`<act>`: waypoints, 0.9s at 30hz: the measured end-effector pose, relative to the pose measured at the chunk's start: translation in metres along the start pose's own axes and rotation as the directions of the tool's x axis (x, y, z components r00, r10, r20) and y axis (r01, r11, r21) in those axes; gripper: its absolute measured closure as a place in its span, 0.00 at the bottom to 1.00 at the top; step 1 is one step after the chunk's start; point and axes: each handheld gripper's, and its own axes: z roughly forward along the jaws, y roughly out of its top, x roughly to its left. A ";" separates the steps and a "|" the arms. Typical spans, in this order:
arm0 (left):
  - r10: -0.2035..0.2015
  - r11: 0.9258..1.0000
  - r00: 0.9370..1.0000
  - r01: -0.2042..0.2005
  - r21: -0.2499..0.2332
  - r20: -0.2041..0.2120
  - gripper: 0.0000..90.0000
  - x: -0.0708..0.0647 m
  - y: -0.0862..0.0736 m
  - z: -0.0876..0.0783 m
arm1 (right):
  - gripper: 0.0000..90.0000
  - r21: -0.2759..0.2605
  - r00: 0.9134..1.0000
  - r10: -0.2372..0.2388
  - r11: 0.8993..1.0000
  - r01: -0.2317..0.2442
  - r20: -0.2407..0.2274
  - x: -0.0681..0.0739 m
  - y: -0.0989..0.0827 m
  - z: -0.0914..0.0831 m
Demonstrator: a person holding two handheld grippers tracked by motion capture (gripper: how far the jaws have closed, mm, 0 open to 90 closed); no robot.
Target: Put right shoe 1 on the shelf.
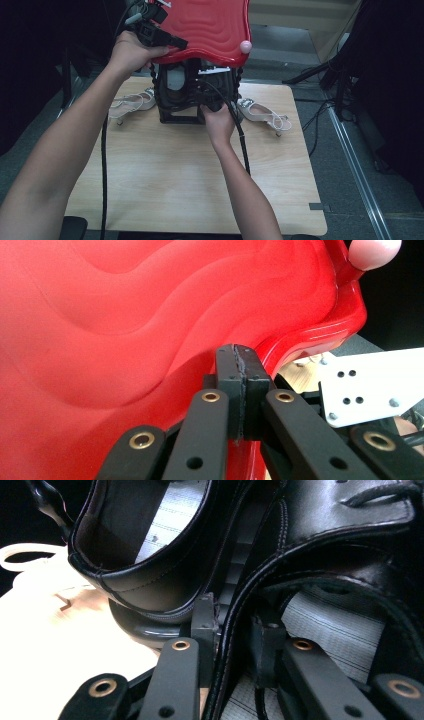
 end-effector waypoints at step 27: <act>0.004 1.000 1.000 -0.004 -0.005 -0.021 1.00 -0.002 0.000 0.001 | 0.91 -0.016 0.990 0.012 1.000 -0.014 -0.142 -0.004 -0.004 -0.048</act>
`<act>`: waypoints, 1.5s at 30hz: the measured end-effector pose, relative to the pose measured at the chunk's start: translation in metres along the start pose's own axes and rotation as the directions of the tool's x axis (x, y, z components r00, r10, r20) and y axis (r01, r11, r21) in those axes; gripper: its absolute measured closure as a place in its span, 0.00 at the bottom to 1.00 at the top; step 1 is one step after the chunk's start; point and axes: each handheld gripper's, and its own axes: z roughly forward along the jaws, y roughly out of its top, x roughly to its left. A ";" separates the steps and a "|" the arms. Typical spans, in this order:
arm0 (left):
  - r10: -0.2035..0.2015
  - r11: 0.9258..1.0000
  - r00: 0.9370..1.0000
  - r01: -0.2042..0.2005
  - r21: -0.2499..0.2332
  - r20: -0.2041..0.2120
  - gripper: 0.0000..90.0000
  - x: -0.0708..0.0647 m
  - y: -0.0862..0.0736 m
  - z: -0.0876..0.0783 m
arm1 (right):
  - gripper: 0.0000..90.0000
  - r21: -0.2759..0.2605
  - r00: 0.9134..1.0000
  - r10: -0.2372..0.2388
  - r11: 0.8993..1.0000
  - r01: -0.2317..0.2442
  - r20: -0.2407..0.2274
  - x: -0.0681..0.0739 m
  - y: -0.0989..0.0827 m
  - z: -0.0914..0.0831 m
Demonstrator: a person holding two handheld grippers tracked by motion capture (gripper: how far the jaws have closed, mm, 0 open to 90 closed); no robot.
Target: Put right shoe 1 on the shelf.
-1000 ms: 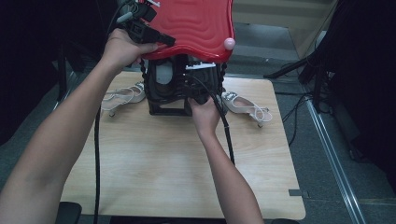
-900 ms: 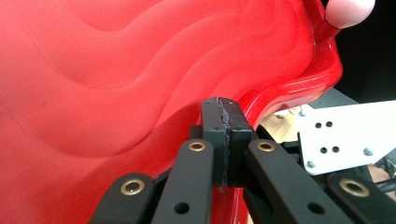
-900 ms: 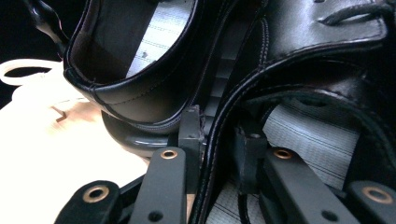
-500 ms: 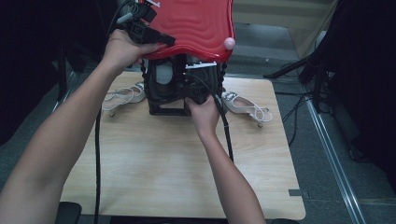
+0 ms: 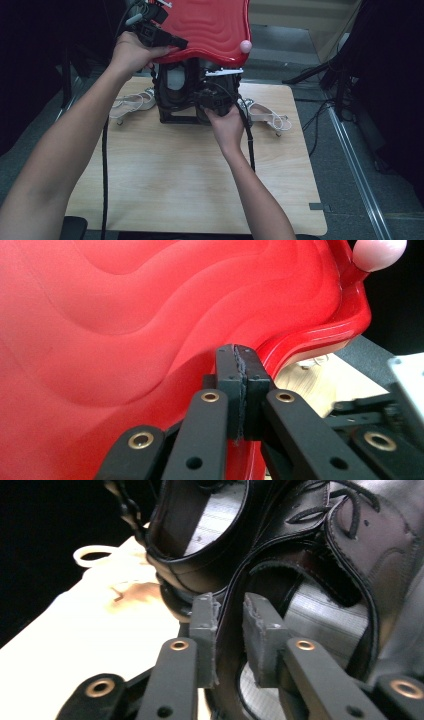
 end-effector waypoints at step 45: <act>0.011 1.000 1.000 -0.011 -0.004 0.008 1.00 0.000 -0.002 -0.001 | 1.00 -0.004 0.999 -0.013 1.000 0.013 -0.040 0.004 -0.064 0.010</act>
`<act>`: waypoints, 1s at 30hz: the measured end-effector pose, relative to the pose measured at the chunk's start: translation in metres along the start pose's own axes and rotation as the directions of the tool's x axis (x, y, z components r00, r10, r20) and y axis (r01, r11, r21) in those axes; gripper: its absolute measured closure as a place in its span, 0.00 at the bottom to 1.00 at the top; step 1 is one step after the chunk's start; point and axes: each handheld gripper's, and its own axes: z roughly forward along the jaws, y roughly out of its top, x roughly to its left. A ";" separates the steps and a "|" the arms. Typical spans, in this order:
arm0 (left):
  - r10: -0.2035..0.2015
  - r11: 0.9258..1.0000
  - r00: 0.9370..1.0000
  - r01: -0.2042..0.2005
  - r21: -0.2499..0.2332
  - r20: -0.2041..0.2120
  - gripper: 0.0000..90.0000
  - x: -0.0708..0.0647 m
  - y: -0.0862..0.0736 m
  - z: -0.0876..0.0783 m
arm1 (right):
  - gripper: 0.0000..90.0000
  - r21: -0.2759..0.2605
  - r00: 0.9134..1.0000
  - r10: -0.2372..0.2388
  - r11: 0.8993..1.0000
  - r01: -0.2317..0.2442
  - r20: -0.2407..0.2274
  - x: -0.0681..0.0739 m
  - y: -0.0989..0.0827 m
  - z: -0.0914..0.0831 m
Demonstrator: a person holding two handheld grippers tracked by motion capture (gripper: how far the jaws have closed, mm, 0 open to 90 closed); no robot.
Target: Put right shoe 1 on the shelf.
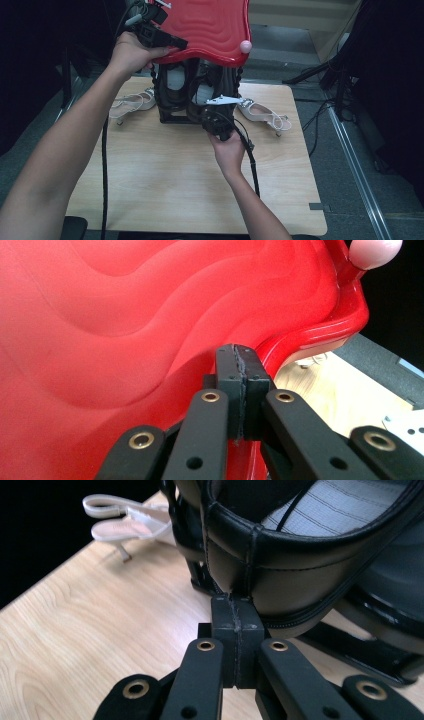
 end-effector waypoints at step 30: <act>0.006 1.000 1.000 -0.006 0.004 0.003 1.00 0.000 0.000 0.000 | 1.00 -0.018 0.985 0.047 0.999 -0.044 0.167 -0.048 0.028 -0.007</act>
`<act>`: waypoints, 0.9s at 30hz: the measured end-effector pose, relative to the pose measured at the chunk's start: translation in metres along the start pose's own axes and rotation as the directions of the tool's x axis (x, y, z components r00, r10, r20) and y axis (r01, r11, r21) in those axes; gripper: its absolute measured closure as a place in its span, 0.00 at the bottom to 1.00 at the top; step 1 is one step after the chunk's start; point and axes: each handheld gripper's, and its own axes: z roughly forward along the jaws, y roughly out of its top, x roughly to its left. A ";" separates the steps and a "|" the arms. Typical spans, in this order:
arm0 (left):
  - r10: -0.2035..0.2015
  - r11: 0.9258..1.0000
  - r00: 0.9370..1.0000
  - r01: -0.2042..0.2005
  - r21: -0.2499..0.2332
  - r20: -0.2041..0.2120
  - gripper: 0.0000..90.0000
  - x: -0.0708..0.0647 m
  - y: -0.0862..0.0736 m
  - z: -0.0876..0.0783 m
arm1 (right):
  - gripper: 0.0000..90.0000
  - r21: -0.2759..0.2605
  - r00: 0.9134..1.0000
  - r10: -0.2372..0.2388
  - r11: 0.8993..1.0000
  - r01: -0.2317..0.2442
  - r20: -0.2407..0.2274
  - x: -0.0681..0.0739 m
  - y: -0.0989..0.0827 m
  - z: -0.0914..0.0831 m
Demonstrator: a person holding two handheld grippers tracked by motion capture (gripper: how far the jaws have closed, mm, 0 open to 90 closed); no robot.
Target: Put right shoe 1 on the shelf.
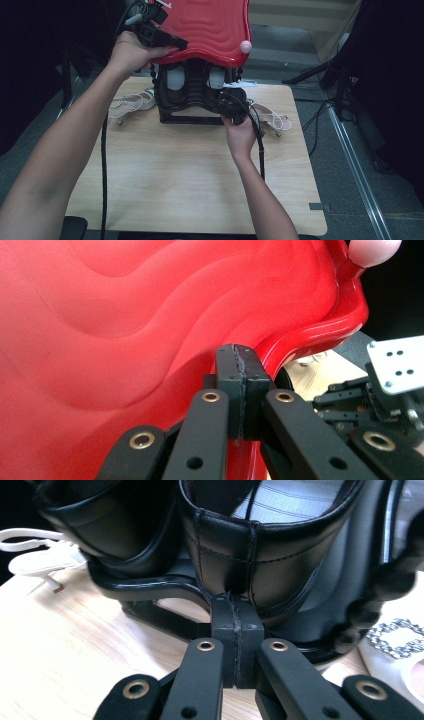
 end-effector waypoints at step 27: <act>-0.022 1.000 1.000 0.022 0.005 0.015 0.89 -0.009 0.006 -0.018 | 0.91 0.015 0.984 0.000 1.000 0.003 -0.177 -0.009 -0.015 -0.024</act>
